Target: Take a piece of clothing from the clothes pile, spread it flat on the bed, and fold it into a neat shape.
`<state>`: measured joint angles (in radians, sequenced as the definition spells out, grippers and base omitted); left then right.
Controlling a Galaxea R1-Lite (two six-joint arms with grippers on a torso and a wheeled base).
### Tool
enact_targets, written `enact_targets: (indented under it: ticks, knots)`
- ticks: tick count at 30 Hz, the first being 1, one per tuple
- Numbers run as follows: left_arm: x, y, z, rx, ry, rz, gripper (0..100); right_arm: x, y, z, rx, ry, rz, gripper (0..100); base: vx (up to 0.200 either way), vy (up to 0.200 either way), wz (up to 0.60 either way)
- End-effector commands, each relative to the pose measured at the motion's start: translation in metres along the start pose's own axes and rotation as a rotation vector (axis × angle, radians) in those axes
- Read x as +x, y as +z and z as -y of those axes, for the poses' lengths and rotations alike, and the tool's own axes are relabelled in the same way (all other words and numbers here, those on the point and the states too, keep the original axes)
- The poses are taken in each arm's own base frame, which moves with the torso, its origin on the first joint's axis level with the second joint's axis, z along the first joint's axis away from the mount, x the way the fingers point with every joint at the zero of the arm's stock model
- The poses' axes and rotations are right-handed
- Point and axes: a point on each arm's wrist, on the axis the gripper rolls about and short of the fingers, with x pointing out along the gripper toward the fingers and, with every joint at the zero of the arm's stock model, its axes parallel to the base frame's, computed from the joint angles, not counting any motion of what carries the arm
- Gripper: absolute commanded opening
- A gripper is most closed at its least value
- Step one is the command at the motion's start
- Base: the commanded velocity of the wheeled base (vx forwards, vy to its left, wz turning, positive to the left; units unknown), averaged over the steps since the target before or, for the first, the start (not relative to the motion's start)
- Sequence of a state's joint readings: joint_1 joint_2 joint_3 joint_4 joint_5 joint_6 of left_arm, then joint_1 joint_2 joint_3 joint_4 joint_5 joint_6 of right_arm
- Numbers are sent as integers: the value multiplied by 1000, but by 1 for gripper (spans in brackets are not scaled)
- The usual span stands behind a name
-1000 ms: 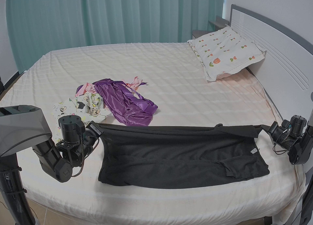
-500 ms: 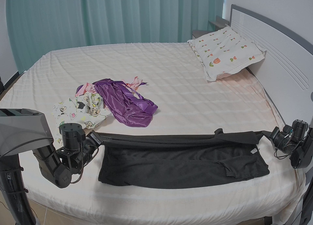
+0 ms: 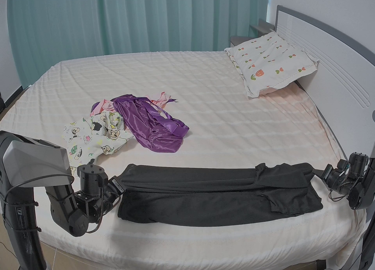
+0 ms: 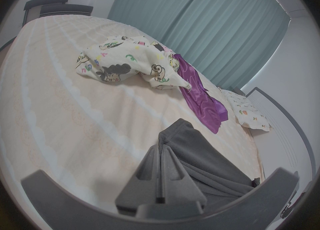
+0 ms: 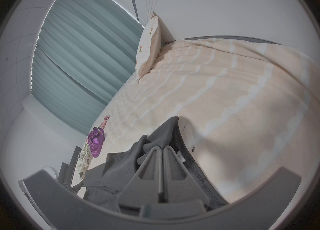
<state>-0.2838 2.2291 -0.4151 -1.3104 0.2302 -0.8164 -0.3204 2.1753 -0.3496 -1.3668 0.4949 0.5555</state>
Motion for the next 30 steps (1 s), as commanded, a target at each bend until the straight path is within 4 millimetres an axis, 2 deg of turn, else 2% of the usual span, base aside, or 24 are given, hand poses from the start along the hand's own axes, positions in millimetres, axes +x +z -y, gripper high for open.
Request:
enact_targets:
  ticks: [1, 5, 6, 8, 9, 15, 17, 20, 24, 27, 30]
  knots:
    - [3, -8, -7, 11, 29, -29, 0, -2, -8, 4, -2, -17, -31, 0, 0, 0, 0]
    - [3, -10, -7, 13, 28, -38, 0, -2, -17, 6, -18, -29, -65, 0, 0, 0, 0]
    - [3, -11, -7, 15, 28, -40, 100, -2, -19, 6, -21, -30, -71, 0, 0, 0, 0]
    - [3, -13, -7, 19, 30, -47, 100, -1, -21, 5, -28, -31, -84, 0, 0, 0, 0]
    - [3, -14, -7, 21, 30, -50, 100, -1, -23, 5, -32, -31, -89, 100, 0, 0, 0]
    - [2, -13, -6, 18, 25, -46, 100, -4, -16, 1, -47, -27, -53, 100, 0, 0, 0]
    - [-5, -10, -5, 15, 22, -43, 100, -10, -5, -4, -59, -23, -8, 100, 0, 0, 0]
    - [-15, 0, -2, -2, 4, -18, 100, -16, 4, -9, -75, -18, 37, 100, 0, 0, 0]
    - [-34, 24, 2, -37, -34, 48, 100, -22, 14, -27, -109, 22, 71, 100, 0, 0, 0]
    - [-41, 40, 4, -66, -90, 68, 100, -12, 12, -44, -122, 65, 27, 100, 0, 0, 0]
    - [-43, 46, 7, -113, -128, 64, 100, 3, 10, -56, -133, 105, -14, 100, 0, 0, 0]
